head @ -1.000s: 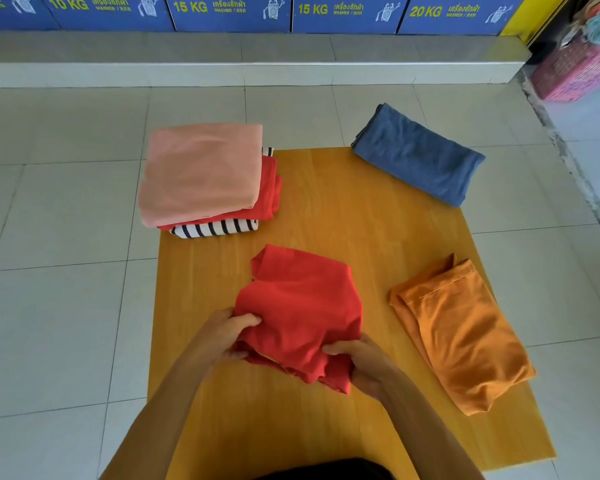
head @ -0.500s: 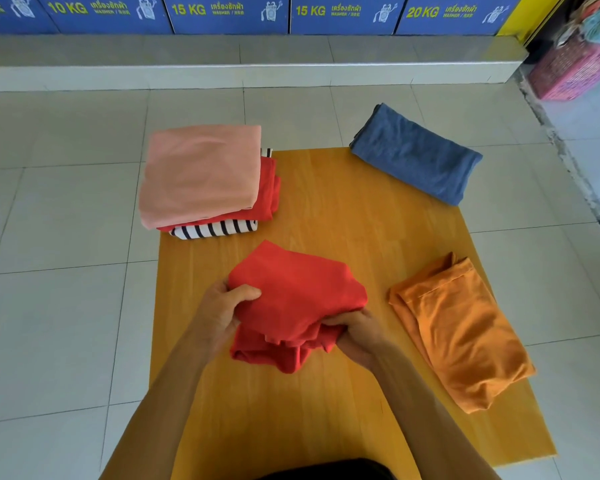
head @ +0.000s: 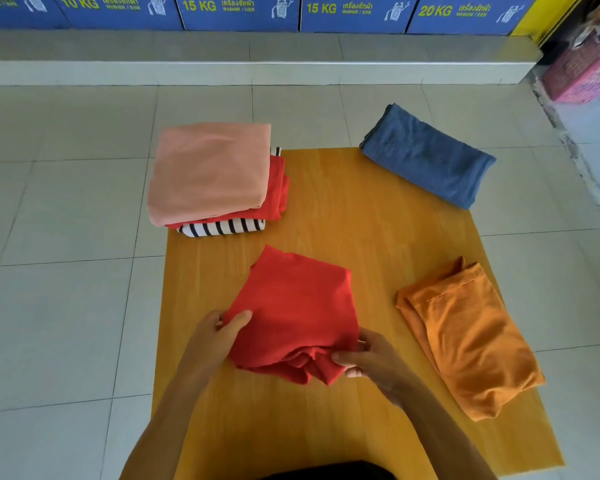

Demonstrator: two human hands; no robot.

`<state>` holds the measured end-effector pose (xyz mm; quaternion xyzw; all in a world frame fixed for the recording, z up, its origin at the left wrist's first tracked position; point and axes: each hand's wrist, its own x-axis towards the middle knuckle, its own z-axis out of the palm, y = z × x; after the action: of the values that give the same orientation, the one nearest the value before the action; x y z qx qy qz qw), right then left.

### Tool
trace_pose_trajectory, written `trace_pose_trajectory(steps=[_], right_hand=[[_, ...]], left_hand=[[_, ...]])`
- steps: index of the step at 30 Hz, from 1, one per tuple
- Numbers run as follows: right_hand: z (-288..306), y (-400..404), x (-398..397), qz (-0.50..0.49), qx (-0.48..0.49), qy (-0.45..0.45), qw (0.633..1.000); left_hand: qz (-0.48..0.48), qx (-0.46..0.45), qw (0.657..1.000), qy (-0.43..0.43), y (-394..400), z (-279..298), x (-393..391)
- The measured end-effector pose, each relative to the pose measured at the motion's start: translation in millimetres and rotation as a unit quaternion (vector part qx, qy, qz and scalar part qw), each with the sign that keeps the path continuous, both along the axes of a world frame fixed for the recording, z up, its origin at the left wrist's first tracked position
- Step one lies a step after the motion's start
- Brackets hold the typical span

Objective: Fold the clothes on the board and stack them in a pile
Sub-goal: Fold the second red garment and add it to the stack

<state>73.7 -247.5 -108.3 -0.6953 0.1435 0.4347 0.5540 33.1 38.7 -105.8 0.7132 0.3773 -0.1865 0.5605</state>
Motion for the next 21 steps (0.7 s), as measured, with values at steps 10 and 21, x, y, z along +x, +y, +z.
trace_pose_trajectory(steps=[10, 21], right_hand=[[-4, 30, -12, 0.111, -0.234, -0.092, 0.961], [9, 91, 20, 0.089, -0.319, -0.428, 0.841]], left_hand=[[-0.071, 0.175, 0.982, 0.004, -10, -19, 7], [-0.273, 0.408, 0.854, -0.174, -81, -34, 14]])
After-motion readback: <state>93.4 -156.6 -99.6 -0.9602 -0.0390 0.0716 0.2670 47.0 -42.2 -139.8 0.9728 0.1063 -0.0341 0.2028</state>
